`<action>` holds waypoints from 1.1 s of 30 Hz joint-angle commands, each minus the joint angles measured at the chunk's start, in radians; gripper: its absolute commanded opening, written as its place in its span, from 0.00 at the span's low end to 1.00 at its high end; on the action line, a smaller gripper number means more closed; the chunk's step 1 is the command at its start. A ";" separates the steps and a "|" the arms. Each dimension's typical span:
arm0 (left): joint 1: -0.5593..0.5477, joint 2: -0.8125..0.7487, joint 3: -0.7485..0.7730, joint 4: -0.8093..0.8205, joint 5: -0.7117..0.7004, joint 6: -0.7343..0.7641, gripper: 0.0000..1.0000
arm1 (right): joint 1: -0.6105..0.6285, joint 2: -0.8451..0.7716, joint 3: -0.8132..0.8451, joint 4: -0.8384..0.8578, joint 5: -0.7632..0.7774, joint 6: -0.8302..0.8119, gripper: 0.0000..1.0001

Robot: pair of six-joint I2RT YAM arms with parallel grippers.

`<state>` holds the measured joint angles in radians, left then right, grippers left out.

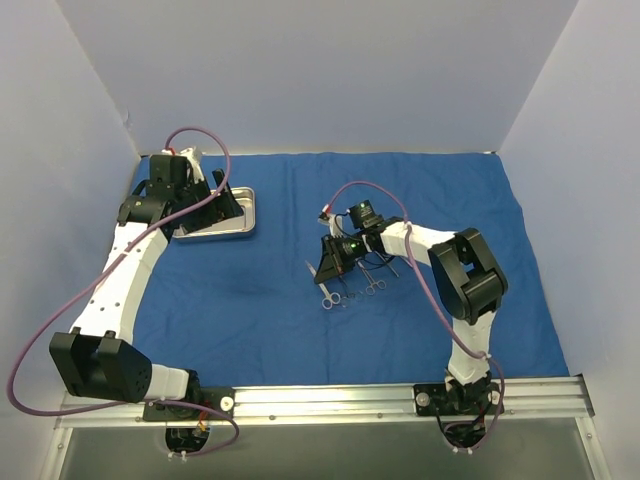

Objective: Open and lay out the surgical kit
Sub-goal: Place the medical item in the surgical kit.

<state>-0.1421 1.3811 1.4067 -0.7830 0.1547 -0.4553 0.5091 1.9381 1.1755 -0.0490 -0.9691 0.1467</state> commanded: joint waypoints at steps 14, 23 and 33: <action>0.013 0.016 0.014 0.013 0.039 0.018 0.94 | 0.035 0.045 -0.051 0.115 -0.037 0.067 0.00; 0.022 0.016 0.018 0.016 0.045 0.020 0.94 | 0.034 0.093 -0.048 0.100 -0.005 0.031 0.01; 0.030 0.021 0.012 0.021 0.051 0.020 0.94 | 0.028 0.094 -0.056 0.094 0.053 0.044 0.09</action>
<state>-0.1249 1.4044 1.4067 -0.7826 0.1909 -0.4507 0.5438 2.0167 1.1236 0.0605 -0.9730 0.2169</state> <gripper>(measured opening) 0.938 0.092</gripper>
